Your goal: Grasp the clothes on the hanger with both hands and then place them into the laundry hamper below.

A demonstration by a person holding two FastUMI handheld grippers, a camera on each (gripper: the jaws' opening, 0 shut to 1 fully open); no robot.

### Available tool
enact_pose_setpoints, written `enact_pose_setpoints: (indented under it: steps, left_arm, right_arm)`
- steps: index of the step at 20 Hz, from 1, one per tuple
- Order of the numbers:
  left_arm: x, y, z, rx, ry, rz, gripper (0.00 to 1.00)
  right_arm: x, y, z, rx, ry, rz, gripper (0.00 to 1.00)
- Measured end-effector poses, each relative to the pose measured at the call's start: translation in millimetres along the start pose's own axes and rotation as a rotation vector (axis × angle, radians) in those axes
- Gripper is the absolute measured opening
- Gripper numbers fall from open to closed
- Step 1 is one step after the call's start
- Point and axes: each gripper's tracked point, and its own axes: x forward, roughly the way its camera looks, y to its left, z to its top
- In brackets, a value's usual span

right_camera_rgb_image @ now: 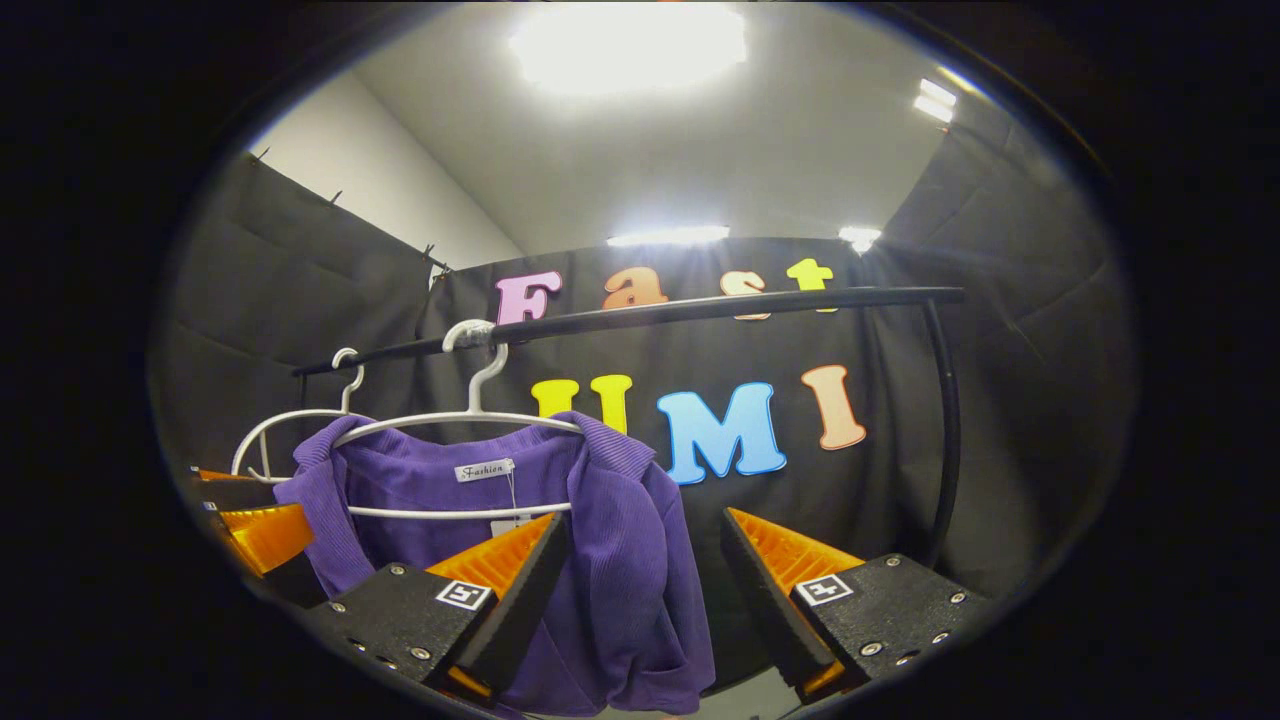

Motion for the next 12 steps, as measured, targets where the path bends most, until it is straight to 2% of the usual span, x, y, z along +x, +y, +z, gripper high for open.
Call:
enact_pose_setpoints:
  steps: [2, 4, 12]
  left_arm:
    - [8.9, -6.6, -7.2, 0.006, 0.016, 0.011, 0.91]
    - [18.5, -9.7, -15.0, -0.002, 0.032, 0.027, 0.88]
    - [46.8, 8.7, -47.7, -0.01, 0.101, 0.152, 0.88]
  right_arm:
    - [15.7, 4.5, -8.8, 0.018, 0.021, 0.034, 0.94]
    - [31.1, 6.9, -15.6, 0.03, 0.033, 0.062, 0.94]
    - [89.5, 10.2, -43.7, 0.029, 0.056, 0.104, 0.94]
